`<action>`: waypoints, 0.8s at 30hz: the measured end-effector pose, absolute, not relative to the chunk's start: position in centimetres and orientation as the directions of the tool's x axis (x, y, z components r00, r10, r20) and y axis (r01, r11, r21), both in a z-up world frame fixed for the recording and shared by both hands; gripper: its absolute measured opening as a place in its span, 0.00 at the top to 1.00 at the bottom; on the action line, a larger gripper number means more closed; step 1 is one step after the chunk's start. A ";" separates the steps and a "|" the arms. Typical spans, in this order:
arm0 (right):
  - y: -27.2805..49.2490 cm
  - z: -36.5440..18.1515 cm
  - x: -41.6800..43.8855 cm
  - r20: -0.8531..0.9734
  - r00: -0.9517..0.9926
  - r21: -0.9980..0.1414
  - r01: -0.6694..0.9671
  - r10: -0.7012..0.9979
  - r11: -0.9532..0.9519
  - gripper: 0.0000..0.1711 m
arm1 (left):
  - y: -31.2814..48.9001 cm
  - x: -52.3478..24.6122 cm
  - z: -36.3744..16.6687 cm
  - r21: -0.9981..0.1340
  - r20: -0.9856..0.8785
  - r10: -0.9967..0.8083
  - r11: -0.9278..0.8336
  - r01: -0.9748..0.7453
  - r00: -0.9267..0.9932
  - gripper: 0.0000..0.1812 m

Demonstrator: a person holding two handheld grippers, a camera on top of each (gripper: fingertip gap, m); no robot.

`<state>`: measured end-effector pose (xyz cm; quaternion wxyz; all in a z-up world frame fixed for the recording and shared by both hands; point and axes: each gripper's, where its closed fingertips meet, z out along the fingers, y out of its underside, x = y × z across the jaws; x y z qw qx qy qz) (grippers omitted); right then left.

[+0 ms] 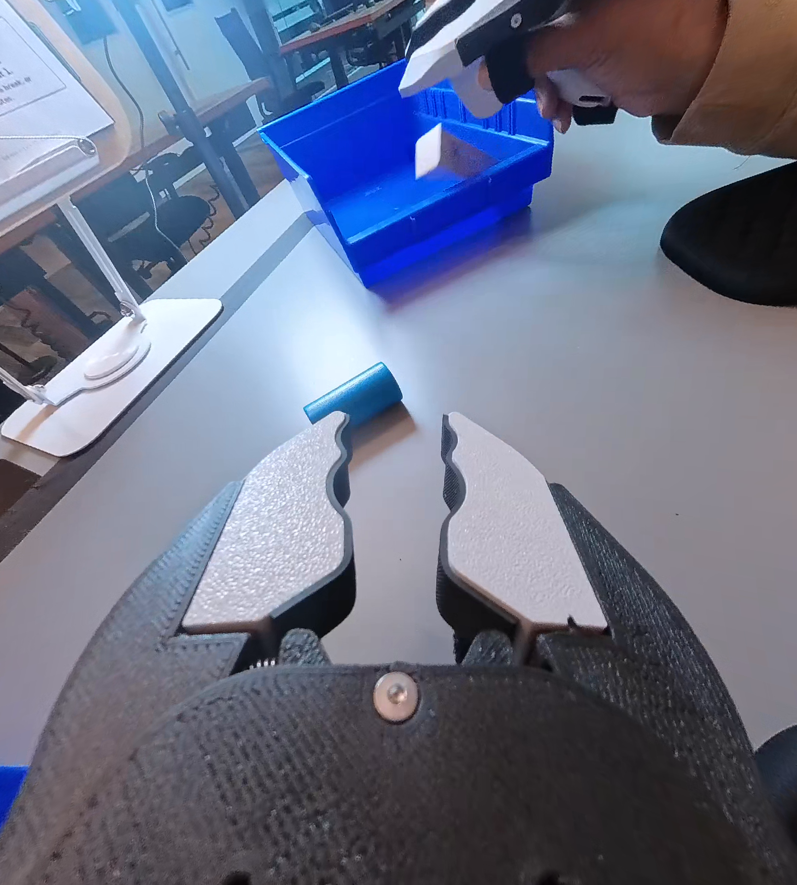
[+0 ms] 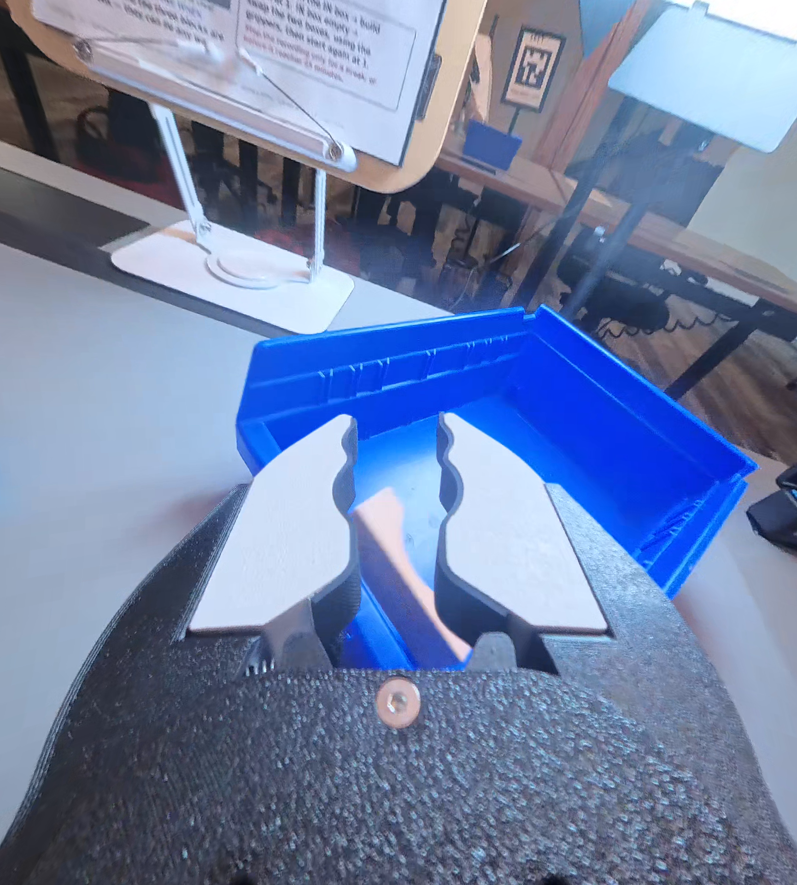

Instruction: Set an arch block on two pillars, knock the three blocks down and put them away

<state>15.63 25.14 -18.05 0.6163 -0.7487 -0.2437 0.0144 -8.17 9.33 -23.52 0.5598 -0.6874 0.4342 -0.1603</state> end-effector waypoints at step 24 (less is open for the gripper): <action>17.0 -29.3 -1.5 0.268 0.389 -0.787 0.616 0.882 -0.033 0.66 | -8.4 -3.6 -29.0 -0.722 0.268 -0.934 -0.034 -0.691 -0.235 0.67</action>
